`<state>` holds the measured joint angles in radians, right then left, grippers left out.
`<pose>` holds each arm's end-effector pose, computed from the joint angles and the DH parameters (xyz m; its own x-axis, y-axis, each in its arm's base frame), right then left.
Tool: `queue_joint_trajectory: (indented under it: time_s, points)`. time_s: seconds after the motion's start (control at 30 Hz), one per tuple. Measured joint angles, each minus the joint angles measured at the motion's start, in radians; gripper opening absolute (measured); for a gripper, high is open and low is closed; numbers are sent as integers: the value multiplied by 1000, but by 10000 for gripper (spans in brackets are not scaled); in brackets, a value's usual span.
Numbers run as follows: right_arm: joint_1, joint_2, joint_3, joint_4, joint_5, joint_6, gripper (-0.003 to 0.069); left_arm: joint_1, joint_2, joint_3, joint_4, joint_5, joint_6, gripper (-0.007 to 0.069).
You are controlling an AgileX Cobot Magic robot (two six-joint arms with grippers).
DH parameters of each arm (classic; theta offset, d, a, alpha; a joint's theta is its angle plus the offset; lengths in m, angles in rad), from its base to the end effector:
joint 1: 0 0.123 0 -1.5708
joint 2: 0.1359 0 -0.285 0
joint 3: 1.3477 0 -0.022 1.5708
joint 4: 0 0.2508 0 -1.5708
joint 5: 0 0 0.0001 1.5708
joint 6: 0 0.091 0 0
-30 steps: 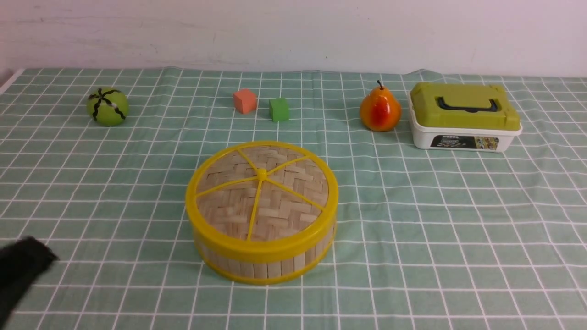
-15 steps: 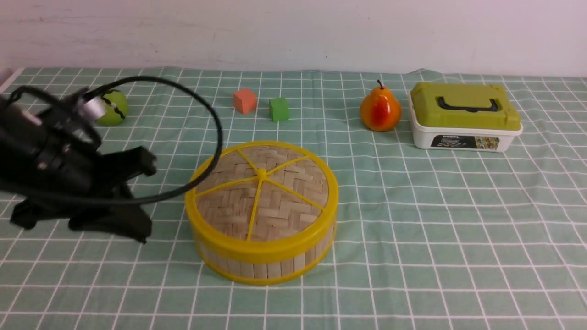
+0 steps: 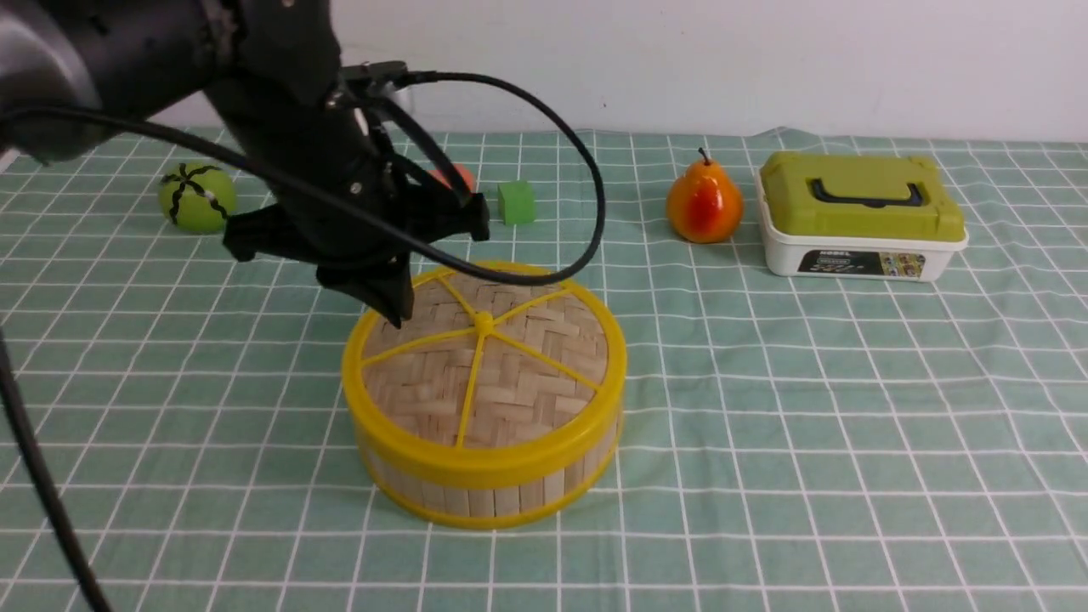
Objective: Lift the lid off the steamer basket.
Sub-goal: Use the left arm to lift the lid of the steamer
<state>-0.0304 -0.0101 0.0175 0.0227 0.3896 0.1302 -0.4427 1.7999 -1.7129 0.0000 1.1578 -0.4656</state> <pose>0.0521 -0.0008 0.1729 -0.2978 0.1597 -0.9412 0.0678 0.9869 0.1461 0.3515 -0.1666 0.3279 -0.9318 -0.0551 -0.3588 0.0112 0.9836 -0.1803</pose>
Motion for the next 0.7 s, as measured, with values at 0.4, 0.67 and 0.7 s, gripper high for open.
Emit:
queue_joint_trajectory:
  time_s: [0.4,0.67,0.7]
  points:
    - [0,0,0,0,0,0,241,-47,170,-89,83,-84,-3,314]
    - [0,0,0,0,0,0,241,-48,222,-91,55,-179,-3,323]
    - [0,0,0,0,0,0,241,-48,226,-91,56,-179,-3,323]
